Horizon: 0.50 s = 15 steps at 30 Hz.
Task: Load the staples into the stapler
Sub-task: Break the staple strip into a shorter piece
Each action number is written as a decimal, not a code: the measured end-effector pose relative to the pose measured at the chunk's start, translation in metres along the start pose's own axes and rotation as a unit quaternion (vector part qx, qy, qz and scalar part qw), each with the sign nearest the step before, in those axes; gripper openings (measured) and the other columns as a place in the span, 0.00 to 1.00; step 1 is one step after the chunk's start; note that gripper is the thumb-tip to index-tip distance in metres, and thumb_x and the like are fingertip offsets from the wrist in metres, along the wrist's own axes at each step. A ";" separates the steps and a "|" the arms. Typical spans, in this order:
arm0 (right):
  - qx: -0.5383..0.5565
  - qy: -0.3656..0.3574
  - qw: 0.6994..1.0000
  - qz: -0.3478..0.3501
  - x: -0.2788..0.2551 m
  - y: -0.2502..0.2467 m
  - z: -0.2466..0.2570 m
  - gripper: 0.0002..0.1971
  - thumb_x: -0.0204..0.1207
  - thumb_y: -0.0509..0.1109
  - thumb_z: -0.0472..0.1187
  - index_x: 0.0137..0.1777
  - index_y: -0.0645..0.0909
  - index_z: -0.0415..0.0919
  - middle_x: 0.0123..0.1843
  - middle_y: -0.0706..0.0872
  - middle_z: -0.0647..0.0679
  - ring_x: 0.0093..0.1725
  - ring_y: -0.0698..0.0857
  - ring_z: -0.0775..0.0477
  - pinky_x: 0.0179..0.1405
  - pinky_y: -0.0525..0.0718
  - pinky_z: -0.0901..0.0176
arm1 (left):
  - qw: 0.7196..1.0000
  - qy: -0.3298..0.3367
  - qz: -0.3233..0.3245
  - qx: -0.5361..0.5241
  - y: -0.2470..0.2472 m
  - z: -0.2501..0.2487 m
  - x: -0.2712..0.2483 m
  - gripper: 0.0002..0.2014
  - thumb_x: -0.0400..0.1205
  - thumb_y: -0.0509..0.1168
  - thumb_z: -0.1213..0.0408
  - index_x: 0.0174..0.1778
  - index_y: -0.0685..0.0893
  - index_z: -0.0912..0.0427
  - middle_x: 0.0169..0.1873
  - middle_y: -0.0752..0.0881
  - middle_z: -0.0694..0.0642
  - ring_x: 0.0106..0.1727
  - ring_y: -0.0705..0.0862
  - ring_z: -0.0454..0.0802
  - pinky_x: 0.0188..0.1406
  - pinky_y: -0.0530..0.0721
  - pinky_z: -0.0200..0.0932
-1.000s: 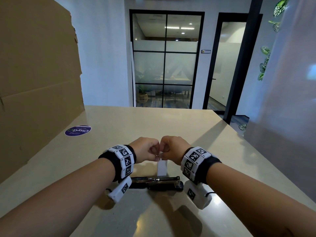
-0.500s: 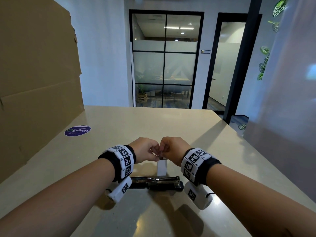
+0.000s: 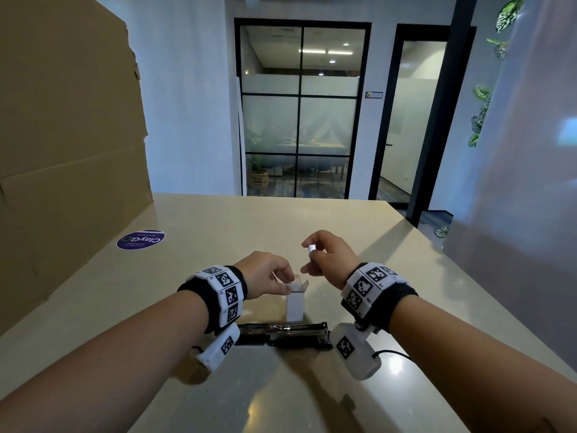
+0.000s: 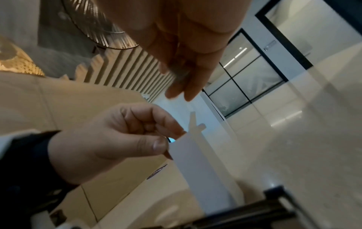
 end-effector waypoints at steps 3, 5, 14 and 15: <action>-0.004 0.073 0.997 0.007 0.000 -0.005 -0.006 0.16 0.78 0.51 0.27 0.35 0.73 0.45 0.32 0.73 0.45 0.25 0.73 0.47 0.26 0.76 0.58 | 1.000 -0.001 0.000 0.017 -0.001 -0.003 -0.002 0.10 0.78 0.71 0.59 0.54 0.88 0.55 0.33 0.79 0.34 0.38 0.81 0.38 0.46 0.78 0.39; -0.152 0.083 0.984 0.051 0.001 -0.004 -0.011 0.11 0.79 0.57 0.32 0.39 0.78 0.41 0.41 0.77 0.45 0.32 0.74 0.49 0.29 0.71 0.61 | 1.000 -0.001 -0.002 0.026 -0.001 -0.005 -0.003 0.10 0.79 0.70 0.58 0.53 0.89 0.54 0.31 0.77 0.34 0.35 0.79 0.34 0.46 0.79 0.40; -0.277 0.000 0.953 0.125 -0.007 0.013 -0.010 0.07 0.72 0.75 0.42 0.47 0.89 0.42 0.53 0.91 0.46 0.53 0.88 0.45 0.54 0.86 0.53 | 1.000 -0.005 -0.015 0.004 0.000 -0.002 -0.003 0.10 0.78 0.71 0.56 0.52 0.89 0.54 0.32 0.79 0.36 0.36 0.81 0.36 0.45 0.82 0.40; -0.285 -0.008 0.950 0.127 -0.008 0.014 -0.007 0.07 0.72 0.75 0.43 0.48 0.90 0.43 0.54 0.91 0.47 0.51 0.87 0.46 0.51 0.85 0.56 | 1.000 -0.004 -0.016 0.000 0.000 -0.002 -0.002 0.10 0.78 0.71 0.57 0.52 0.88 0.54 0.32 0.79 0.35 0.36 0.81 0.35 0.44 0.81 0.39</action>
Point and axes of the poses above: each hand's wrist, its own x-axis towards the middle knuckle, its own y-axis out of the palm, z = x × y, the point moved 6 cm from there along x, towards the middle knuckle
